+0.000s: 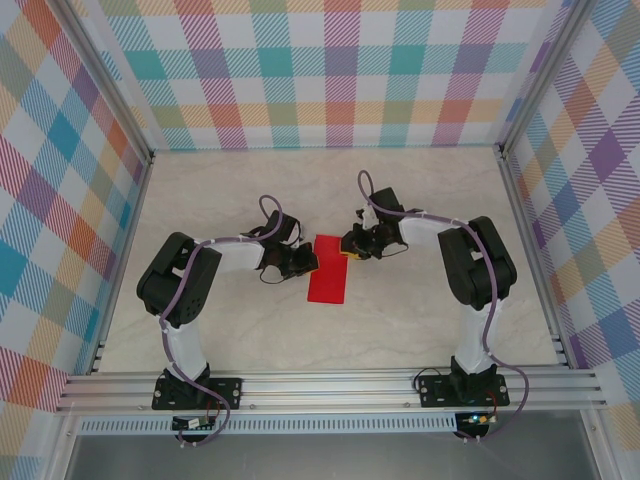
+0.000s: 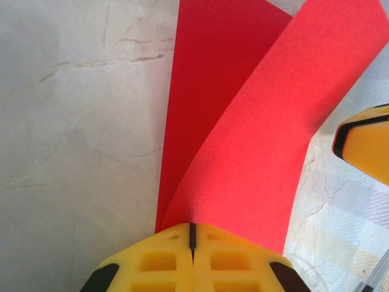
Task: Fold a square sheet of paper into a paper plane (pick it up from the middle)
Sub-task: Fold the square sheet of paper in half at the center of the table.
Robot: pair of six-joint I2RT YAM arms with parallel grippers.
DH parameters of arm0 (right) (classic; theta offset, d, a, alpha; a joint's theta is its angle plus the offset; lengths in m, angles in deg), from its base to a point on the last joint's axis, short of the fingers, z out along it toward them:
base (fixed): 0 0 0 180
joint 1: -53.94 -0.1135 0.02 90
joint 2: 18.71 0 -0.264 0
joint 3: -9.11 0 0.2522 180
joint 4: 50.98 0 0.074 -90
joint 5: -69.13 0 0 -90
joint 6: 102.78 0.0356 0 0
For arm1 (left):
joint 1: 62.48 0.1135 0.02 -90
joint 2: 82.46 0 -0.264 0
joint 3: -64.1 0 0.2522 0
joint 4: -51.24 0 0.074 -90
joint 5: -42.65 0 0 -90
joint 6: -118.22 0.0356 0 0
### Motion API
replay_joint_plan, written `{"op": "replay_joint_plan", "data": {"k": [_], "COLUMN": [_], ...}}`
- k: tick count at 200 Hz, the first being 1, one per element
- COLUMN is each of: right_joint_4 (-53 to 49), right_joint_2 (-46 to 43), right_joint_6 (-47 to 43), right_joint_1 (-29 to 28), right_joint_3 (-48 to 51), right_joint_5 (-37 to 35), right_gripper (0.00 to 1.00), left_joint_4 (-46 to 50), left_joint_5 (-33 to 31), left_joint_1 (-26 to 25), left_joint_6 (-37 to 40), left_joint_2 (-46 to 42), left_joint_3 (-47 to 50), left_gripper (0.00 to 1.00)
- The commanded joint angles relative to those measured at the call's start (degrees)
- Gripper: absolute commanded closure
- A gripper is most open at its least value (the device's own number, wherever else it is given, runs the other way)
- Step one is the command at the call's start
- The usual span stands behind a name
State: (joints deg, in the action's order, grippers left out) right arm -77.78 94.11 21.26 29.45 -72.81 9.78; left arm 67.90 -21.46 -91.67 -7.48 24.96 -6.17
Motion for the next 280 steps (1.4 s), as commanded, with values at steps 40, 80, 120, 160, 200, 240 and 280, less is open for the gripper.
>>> {"op": "replay_joint_plan", "data": {"k": [40,80,120,160,200,240,280], "right_joint_4": [-0.2,-2.9,-2.3,-1.3,0.0,-0.3,-1.6], "right_joint_2": [4.0,1.2,2.7,6.8,8.6,6.5,7.6], "right_joint_6": [-0.7,-2.1,-1.9,-0.9,-0.2,0.7,0.8], "right_joint_1": [-0.4,-0.3,-0.1,0.2,0.5,1.3,2.6], "right_joint_3": [-0.3,-2.9,-6.2,-6.7,-5.9,-7.9,-10.9], "right_joint_5": [-1.1,-1.4,1.3,0.2,0.3,2.5,4.2], "right_gripper": [0.82,0.81,0.81,0.81,0.82,0.81,0.81], "left_joint_4": [9.3,9.3,9.3,9.4,10.1,10.7,10.2], "left_joint_5": [-4.1,-5.1,-5.2,-5.1,-5.4,-5.9,-5.5], "left_joint_1": [-0.9,-0.8,-0.9,-0.9,-0.9,-0.9,-0.9], "left_joint_6": [1.5,1.6,1.6,1.6,2.0,2.3,2.1], "left_joint_2": [4.0,4.0,3.8,3.8,2.8,3.0,3.5], "left_joint_3": [2.4,2.7,3.0,2.9,3.0,2.6,2.6], "left_gripper": [1.0,1.0,1.0,1.0,1.0,1.0,1.0]}}
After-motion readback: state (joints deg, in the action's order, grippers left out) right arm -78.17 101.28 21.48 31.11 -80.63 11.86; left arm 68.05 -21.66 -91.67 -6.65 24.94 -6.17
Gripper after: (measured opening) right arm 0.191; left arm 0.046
